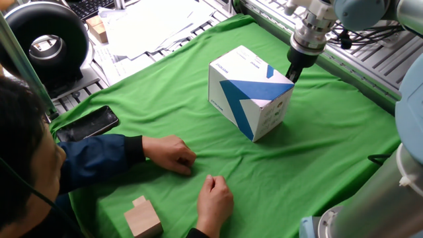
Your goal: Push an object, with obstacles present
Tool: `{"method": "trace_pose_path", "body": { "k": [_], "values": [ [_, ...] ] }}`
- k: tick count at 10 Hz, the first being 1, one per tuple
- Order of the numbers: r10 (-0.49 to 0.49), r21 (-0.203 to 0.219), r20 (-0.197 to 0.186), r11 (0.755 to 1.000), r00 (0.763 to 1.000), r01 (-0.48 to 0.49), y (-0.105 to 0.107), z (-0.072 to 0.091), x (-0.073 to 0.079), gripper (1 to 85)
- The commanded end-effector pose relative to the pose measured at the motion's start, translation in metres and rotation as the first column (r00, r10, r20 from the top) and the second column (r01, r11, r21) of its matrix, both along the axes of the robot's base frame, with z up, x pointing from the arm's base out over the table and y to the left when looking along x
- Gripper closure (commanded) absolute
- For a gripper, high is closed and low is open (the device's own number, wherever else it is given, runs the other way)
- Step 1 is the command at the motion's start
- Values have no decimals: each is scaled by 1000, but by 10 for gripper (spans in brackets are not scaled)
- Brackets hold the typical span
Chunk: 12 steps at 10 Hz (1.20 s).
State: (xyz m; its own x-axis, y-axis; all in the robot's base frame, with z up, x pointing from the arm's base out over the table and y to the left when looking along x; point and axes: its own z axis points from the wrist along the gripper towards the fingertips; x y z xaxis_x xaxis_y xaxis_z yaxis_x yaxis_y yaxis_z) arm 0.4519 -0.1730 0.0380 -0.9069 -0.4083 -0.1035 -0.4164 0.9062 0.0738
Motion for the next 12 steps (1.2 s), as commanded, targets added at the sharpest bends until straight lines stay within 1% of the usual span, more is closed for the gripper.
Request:
{"method": "trace_pose_path", "body": {
  "k": [1,3,5,7,9,12],
  "values": [
    [-16,15,30,1000,999,15,4,1,9,627],
    [-29,16,37,999,999,28,4,-3,13,623],
    [-31,17,58,999,998,30,5,-6,21,590],
    [-26,18,103,1000,994,24,6,-5,35,540],
    [-22,13,99,1000,995,21,6,-3,36,537],
    [-41,5,74,999,996,41,2,-5,27,537]
  ]
}}
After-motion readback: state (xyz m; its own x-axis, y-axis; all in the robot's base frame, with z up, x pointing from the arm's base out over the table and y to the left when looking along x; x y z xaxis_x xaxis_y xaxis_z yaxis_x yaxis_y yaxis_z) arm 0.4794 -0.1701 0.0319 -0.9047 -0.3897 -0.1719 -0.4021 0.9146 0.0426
